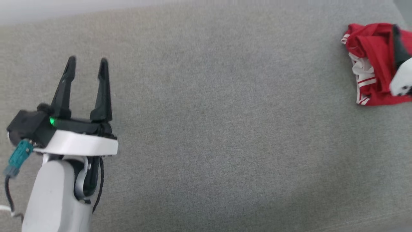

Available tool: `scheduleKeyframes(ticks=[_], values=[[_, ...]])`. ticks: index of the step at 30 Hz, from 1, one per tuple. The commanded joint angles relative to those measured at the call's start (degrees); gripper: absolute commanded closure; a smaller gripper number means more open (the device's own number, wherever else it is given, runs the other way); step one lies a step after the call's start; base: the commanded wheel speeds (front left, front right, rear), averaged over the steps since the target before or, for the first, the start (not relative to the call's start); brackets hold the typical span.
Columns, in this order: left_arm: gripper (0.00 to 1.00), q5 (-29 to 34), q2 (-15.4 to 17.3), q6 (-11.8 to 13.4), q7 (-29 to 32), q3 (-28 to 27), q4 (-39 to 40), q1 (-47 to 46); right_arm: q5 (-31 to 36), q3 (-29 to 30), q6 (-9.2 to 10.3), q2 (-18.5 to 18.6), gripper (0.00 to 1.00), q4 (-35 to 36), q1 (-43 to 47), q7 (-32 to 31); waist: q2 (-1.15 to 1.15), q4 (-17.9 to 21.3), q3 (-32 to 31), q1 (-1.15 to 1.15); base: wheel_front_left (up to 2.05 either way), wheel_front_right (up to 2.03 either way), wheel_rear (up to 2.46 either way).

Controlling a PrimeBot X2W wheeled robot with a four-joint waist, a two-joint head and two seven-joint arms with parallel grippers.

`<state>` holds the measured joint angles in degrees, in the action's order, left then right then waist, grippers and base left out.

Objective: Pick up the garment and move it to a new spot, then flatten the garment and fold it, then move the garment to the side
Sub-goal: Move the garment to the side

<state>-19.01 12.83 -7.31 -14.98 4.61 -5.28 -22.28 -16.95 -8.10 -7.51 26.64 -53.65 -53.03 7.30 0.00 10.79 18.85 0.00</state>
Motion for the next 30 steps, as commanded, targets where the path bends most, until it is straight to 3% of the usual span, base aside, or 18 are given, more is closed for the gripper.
scheduleKeyframes(ticks=[1,10,19,30], values=[[0.0,0.8,-0.7,0.0,-0.3,-1.0,0.0,1.3,-0.7,-1.1,0.04,-0.4,0.0,1.2,1.5,1.2,0.0,-0.1,-1.8,0.0,0.0,0.0,0.0],[0.0,4.0,-4.2,0.6,-0.3,-9.1,2.4,8.6,-3.8,-4.6,0.04,-2.2,0.0,11.9,11.3,7.4,0.0,-0.8,-6.6,0.0,0.0,0.0,0.0],[0.0,4.0,-7.5,0.1,-0.3,-15.5,5.3,16.1,1.5,0.2,0.04,-7.4,0.0,28.8,26.6,7.8,0.0,-2.0,-10.9,0.0,0.0,0.0,0.0],[0.0,3.1,-9.0,-0.1,-0.3,-17.8,6.9,22.0,7.4,4.0,0.04,-13.1,0.0,39.4,38.6,7.9,0.0,-3.2,-13.6,0.0,0.0,0.0,0.0]])
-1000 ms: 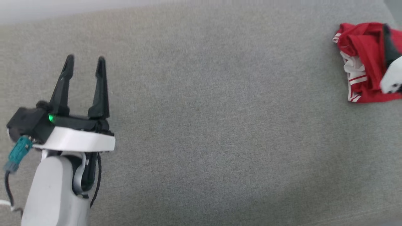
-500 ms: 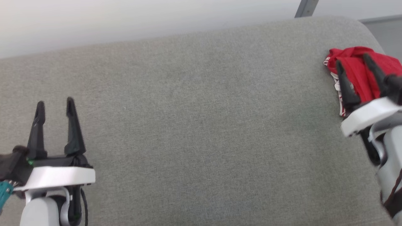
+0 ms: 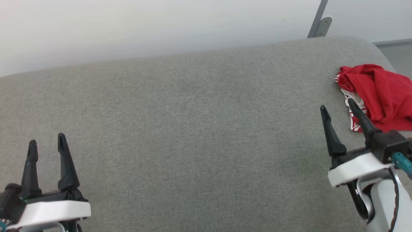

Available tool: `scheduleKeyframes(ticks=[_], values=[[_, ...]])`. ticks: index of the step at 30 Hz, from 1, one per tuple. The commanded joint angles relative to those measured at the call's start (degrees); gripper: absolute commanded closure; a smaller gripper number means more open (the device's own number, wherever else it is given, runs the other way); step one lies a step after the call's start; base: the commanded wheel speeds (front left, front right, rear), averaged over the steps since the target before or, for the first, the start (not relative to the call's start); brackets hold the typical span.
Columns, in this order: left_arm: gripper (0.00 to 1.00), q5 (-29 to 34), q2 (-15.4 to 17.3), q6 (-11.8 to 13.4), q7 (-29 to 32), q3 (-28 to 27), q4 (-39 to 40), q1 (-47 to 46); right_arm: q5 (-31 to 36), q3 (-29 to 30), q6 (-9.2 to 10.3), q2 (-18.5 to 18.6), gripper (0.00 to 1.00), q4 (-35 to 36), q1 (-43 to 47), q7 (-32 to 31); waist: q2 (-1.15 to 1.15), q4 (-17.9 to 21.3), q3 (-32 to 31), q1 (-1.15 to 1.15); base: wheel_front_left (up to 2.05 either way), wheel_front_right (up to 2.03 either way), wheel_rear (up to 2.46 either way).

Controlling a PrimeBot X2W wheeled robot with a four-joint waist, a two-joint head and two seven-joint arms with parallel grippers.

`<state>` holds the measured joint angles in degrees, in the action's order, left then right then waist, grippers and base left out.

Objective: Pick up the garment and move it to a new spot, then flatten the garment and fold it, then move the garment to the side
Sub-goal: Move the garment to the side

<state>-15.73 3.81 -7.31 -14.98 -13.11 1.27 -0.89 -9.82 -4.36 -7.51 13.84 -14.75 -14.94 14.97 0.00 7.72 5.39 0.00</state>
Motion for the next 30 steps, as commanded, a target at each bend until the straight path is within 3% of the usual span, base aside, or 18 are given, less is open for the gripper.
scheduleKeyframes(ticks=[1,11,30], values=[[0.0,-0.4,-0.1,-0.1,-0.3,0.1,0.6,1.1,0.6,0.8,0.04,-0.8,0.0,0.9,1.3,0.2,0.0,-0.2,-0.3,0.0,0.0,0.0,0.0],[0.0,-0.5,-0.4,-0.2,-0.3,-0.6,1.4,5.4,1.7,4.7,0.04,-4.0,0.0,3.7,8.3,0.2,0.0,-1.1,-2.3,0.0,0.0,0.0,0.0],[0.0,-2.2,-0.3,-0.2,-0.3,-1.1,-0.4,10.4,2.4,7.9,0.04,-6.3,0.0,6.7,14.5,0.2,0.0,-2.7,-4.9,0.0,0.0,0.0,0.0]])
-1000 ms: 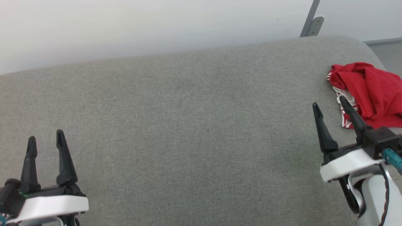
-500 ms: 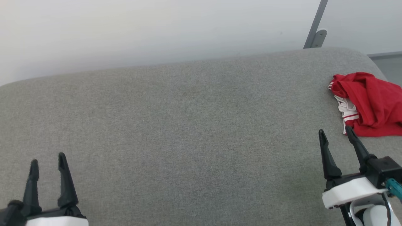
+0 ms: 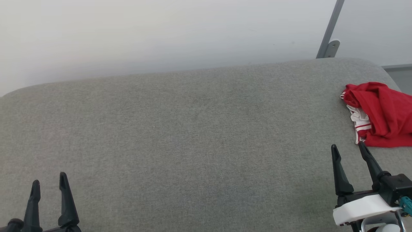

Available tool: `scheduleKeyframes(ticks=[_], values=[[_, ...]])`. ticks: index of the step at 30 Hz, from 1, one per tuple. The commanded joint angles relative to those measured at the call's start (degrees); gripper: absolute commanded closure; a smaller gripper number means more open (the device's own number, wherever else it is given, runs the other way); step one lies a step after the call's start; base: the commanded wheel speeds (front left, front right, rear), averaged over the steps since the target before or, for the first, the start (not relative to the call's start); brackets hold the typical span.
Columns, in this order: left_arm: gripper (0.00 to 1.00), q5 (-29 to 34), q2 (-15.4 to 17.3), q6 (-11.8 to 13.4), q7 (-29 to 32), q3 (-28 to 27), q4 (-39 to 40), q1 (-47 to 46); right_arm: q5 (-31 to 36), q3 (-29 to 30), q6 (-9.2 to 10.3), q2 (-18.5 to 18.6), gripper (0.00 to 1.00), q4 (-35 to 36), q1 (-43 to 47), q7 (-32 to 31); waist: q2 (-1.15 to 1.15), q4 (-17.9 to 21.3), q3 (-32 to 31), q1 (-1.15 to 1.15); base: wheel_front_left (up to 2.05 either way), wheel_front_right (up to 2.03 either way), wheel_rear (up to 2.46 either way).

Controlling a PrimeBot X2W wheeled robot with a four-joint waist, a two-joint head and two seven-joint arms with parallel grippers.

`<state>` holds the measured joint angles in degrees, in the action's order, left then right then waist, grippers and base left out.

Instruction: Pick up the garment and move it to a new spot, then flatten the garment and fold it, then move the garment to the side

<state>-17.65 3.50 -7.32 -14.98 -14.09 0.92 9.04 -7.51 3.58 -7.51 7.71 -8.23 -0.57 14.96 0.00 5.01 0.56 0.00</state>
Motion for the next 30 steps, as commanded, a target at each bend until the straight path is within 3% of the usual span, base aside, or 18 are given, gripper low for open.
scheduleKeyframes(ticks=[1,20,30], values=[[0.0,-0.3,-0.1,-0.2,-0.3,-0.1,-0.1,0.5,0.1,0.0,0.04,-0.2,0.0,0.3,0.2,0.2,0.0,-0.2,-0.1,0.0,0.0,0.0,0.0],[0.0,0.0,-0.4,-0.2,-0.3,0.9,-0.1,1.3,-0.5,-0.5,0.04,0.3,0.0,0.2,0.2,0.2,0.0,-2.5,-0.2,0.0,0.0,0.0,0.0],[0.0,1.0,1.3,-0.2,-0.3,3.9,-0.1,1.6,0.2,1.1,0.04,-0.4,0.0,0.3,0.5,0.2,0.0,-2.5,-0.3,0.0,0.0,0.0,0.0]])
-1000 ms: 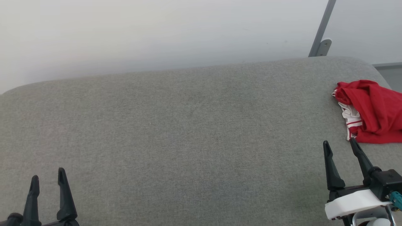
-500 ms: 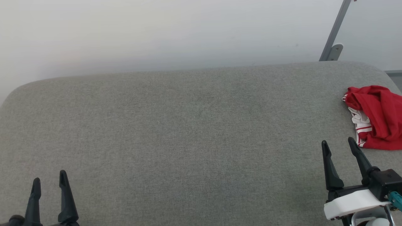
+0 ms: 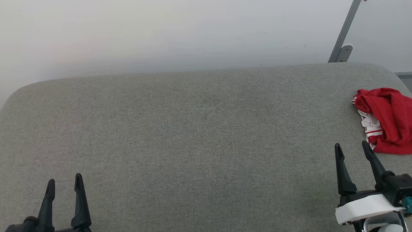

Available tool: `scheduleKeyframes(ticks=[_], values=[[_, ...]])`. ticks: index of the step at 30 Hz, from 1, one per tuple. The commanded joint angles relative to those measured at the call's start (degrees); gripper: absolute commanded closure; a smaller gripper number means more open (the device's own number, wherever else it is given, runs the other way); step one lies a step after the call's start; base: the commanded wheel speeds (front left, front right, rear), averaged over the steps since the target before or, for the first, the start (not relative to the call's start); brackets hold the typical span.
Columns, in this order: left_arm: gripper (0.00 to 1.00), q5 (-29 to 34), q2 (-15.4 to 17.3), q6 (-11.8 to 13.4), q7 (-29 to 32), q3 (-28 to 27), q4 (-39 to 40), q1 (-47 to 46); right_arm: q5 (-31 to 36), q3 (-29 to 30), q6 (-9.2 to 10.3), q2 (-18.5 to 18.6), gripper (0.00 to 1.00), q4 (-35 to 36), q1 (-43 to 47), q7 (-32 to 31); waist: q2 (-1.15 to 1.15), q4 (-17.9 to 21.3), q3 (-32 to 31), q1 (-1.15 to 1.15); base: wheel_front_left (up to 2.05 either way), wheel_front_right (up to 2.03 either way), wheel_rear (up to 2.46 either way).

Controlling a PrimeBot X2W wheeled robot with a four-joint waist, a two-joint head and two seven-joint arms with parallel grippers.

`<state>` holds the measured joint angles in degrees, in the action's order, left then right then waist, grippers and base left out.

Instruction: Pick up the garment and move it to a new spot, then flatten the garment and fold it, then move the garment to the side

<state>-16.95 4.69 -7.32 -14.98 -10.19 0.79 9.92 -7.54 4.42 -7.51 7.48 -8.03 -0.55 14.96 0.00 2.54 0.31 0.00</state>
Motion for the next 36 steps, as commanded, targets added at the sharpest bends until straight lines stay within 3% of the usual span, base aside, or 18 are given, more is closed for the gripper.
scheduleKeyframes(ticks=[1,36], values=[[0.0,0.4,0.2,-0.2,-0.3,0.2,0.0,0.6,0.3,0.4,0.04,-0.3,0.0,0.2,0.5,0.2,0.0,-0.1,0.0,0.0,0.0,0.0,0.0],[0.0,-0.5,2.6,-0.2,-0.3,3.0,-2.0,-1.3,0.8,0.4,0.04,-1.2,0.0,0.5,1.1,0.2,0.0,-0.1,-0.6,0.0,0.0,0.0,0.0]])
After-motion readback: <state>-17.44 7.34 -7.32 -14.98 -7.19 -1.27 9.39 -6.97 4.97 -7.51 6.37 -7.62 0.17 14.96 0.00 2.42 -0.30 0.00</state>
